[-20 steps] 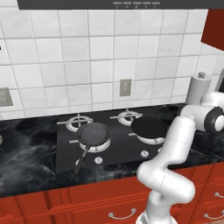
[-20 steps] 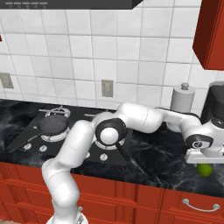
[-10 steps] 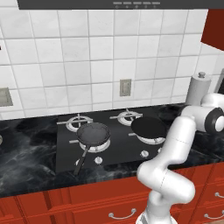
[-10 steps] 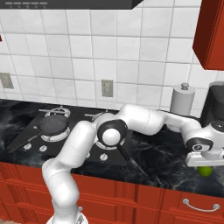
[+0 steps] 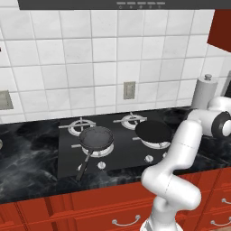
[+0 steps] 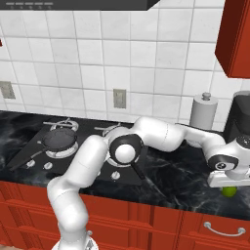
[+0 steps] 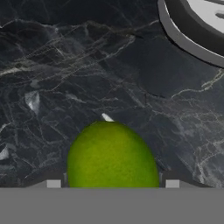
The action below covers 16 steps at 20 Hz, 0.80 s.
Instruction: Place both pans onto different burners. Then place the lime and the fish on different pans.
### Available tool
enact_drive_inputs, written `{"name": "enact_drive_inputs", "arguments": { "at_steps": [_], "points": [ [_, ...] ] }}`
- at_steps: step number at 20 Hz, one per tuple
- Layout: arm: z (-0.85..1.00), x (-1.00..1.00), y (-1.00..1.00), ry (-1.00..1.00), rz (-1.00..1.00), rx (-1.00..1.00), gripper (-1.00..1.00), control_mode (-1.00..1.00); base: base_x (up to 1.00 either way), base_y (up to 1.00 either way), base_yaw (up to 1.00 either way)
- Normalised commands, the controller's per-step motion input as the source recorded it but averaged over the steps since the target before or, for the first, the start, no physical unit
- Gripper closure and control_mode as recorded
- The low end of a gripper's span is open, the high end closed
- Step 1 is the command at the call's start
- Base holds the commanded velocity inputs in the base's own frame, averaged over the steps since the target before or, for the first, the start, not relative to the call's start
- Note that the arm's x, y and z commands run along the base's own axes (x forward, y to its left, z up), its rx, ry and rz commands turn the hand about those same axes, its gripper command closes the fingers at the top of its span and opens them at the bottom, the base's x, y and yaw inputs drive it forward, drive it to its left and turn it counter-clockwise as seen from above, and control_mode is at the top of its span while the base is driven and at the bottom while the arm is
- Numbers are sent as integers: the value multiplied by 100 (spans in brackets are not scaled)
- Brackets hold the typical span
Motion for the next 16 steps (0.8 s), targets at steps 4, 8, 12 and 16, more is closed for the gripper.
{"name": "enact_drive_inputs", "arguments": {
  "at_steps": [4, 8, 12, 16],
  "points": [
    [0, 0, 0, 0, 0, 0, 100, -100, 0, 0, 0],
    [0, 0, 9, -5, 0, -2, 100, -100, 0, 0, 0],
    [5, -14, 50, -13, 0, -9, 100, -100, 0, 0, 0],
    [6, -34, 64, -13, 0, -9, 100, -100, 0, 0, 0]
  ]
}}
